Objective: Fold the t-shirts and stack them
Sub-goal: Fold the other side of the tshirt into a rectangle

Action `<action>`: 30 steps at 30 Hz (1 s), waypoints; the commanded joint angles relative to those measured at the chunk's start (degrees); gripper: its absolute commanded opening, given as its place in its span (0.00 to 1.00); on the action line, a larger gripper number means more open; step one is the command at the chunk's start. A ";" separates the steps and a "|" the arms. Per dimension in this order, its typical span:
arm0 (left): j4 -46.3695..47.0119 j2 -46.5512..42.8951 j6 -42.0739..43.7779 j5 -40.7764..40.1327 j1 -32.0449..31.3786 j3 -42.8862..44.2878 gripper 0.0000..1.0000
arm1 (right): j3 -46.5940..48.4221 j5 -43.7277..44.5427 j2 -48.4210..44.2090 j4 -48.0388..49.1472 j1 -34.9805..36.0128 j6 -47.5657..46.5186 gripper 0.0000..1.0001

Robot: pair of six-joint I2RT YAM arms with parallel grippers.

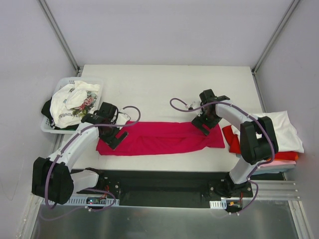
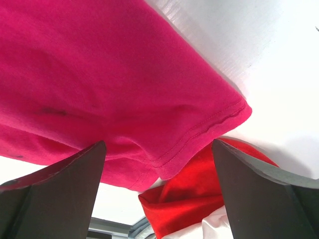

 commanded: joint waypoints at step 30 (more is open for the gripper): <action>-1.02 24.39 1.78 4.27 0.39 14.35 0.99 | 1.62 -4.12 2.44 -1.93 0.12 -0.76 0.99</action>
